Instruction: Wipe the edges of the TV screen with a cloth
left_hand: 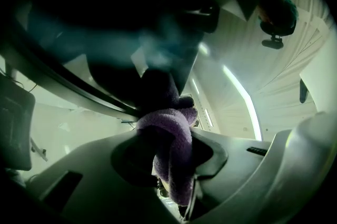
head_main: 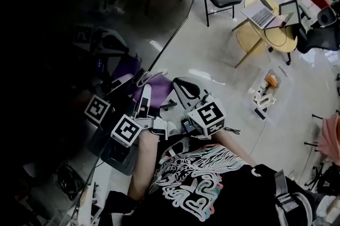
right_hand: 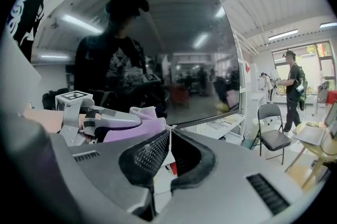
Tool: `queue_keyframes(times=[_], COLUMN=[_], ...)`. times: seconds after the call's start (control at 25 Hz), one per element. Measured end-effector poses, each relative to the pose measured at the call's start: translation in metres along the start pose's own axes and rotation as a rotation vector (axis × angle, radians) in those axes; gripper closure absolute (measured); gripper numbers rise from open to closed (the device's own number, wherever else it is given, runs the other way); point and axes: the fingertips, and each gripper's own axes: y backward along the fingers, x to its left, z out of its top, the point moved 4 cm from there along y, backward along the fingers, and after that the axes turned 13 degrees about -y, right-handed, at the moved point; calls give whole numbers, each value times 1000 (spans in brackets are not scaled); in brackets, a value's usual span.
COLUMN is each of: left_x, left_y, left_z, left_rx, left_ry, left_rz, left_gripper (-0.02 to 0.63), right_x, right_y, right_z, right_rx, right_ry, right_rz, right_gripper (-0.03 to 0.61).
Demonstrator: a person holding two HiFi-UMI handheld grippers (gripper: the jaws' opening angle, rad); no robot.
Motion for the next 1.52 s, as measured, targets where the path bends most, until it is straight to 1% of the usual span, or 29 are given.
queue_keyframes(times=[0.24,0.32,0.4,0.56,0.68,0.8,0.88,0.96,1.0,1.16,1.32,1.44,1.52], left_x=[-18,-25,-30,-37,-30,-24,-21,-19,-19,-17,-17,-14,-14], left_y=[-55,-75,-84,-82,-71,-71,-75,-77,-77,-78,-88,-86,-85], left_z=[-13,-18,-21,-23,-21,-24,-25,-22,-21,-20,-18,-17,-19], left_rx=[26,31,25,15,-10,-37,-45,-46,-47,-36,-40,-35,-36], left_ry=[5,3,3,3,-1,7,-14,-65,-75,-95,-63,-97,-97], left_rz=[5,12,11,4,7,14,21,32,33,47,18,23,22], left_gripper=[482,482,482,482,482,482,482,482,482,482,482,482,482], right_x=[-44,-59,-62,-54,-43,-46,-56,-62,-63,-62,-62,-66,-68], right_y=[8,9,8,9,5,3,1,0,-1,-5,-14,-13,-9], right_z=[21,29,34,39,35,34,34,36,37,40,40,35,38], right_rx=[-12,-6,-9,-33,-41,-45,-40,-41,-43,-45,-42,-46,-64], right_ry=[-35,-38,-27,23,46,65,72,72,68,57,63,69,71], right_rz=[-60,-58,-45,-7,46,76,79,75,75,93,109,89,76], right_gripper=[545,545,545,545,545,545,545,545,545,545,545,545,545])
